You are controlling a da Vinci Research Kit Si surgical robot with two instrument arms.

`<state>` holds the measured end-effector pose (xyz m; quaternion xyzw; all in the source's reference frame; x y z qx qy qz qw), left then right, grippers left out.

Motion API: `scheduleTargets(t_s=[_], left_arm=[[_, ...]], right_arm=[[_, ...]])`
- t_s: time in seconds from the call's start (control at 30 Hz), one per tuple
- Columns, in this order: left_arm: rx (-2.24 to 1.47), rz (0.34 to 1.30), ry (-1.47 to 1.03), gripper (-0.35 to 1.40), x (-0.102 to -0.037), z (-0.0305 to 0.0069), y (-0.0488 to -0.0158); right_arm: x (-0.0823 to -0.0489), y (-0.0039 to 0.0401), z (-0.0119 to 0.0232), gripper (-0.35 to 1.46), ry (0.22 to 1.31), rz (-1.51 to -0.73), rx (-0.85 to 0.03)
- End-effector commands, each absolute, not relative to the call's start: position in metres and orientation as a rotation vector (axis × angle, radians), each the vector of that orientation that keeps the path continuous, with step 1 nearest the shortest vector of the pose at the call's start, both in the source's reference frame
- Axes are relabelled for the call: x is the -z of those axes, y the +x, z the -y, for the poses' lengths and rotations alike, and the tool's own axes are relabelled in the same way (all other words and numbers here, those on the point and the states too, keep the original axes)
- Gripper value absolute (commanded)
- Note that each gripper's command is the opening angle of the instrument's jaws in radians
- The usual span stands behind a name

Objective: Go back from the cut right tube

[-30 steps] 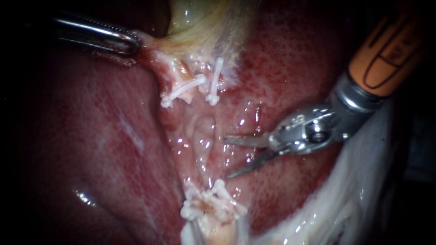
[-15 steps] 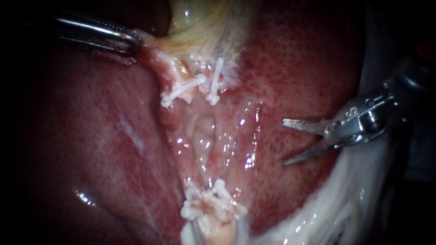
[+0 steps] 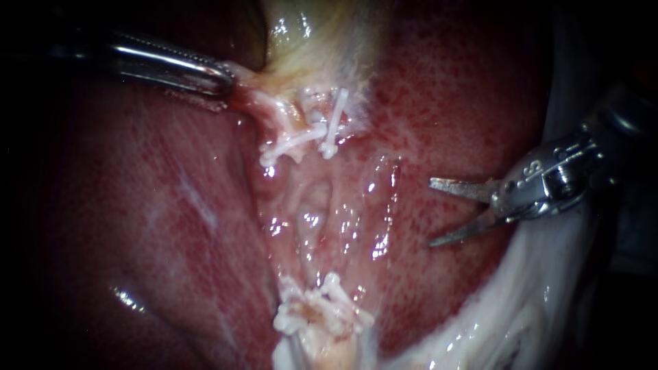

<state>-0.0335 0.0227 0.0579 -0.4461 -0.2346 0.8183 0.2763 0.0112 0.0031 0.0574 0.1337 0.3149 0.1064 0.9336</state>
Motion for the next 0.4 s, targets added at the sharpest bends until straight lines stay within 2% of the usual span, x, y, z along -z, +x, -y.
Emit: scheduleTargets(t_s=[0.03, 0.33, 0.4], left_arm=[[-2.198, 0.644, -1.189, -0.35, -0.0583, -0.0224, -0.0337], [-2.204, 0.661, -1.177, -0.35, -0.0594, -0.0216, -0.0342], [-2.203, 0.664, -1.178, -0.35, -0.0592, -0.0218, -0.0341]], right_arm=[[-0.0574, 0.0111, -0.003, 1.45, 0.275, -0.644, -0.22], [-0.0574, 0.0112, -0.003, 1.45, 0.277, -0.646, -0.22], [-0.0573, 0.0113, -0.003, 1.45, 0.316, -0.672, -0.21]])
